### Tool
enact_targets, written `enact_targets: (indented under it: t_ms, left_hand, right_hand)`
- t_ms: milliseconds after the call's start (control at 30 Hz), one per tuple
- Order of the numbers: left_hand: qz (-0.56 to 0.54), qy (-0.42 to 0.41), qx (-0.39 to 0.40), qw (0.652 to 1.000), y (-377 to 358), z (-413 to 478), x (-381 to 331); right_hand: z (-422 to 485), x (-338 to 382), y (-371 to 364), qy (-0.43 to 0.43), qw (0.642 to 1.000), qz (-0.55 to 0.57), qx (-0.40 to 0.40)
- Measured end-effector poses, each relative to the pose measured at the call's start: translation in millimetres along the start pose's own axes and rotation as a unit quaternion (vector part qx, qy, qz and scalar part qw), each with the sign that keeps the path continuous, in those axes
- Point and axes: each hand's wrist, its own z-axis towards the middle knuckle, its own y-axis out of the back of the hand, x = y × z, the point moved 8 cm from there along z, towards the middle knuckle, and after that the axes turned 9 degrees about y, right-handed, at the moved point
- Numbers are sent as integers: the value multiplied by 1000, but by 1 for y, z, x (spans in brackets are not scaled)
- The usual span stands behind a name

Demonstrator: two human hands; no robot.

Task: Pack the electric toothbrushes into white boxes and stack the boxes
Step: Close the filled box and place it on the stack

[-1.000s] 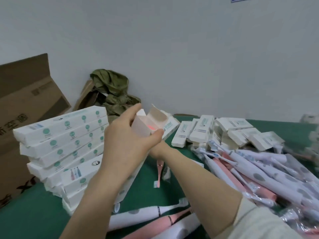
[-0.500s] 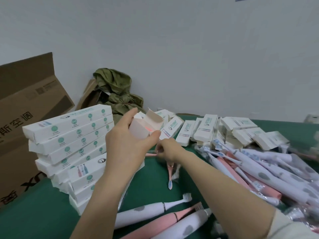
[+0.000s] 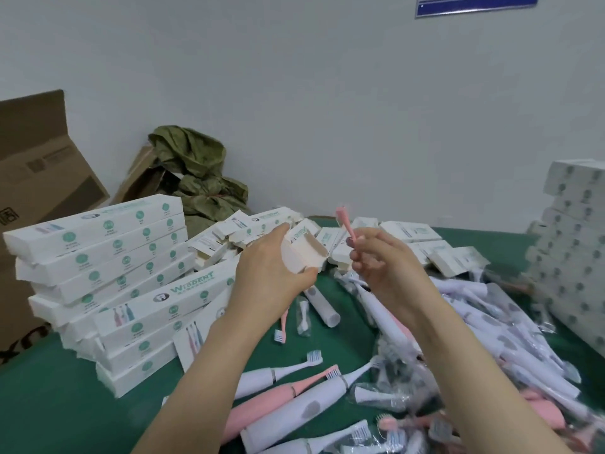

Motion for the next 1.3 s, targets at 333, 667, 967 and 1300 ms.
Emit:
enact_targets:
  t_ms: [333, 667, 967, 1300]
  left_hand:
    - [-42, -8, -68, 997, 6, -14, 0]
    - [-81, -65, -14, 994, 9, -29, -7]
    - [-99, -103, -34, 989, 14, -35, -22]
    - [-107, -69, -87, 988, 21, -33, -12]
  right_hand:
    - [-2, 16, -26, 62, 949, -303, 60]
    - [-9, 60, -46, 219, 749, -615, 110]
    - [-19, 50, -72, 182, 768, -596, 147]
    - [-18, 45, -67, 231, 836, -495, 61]
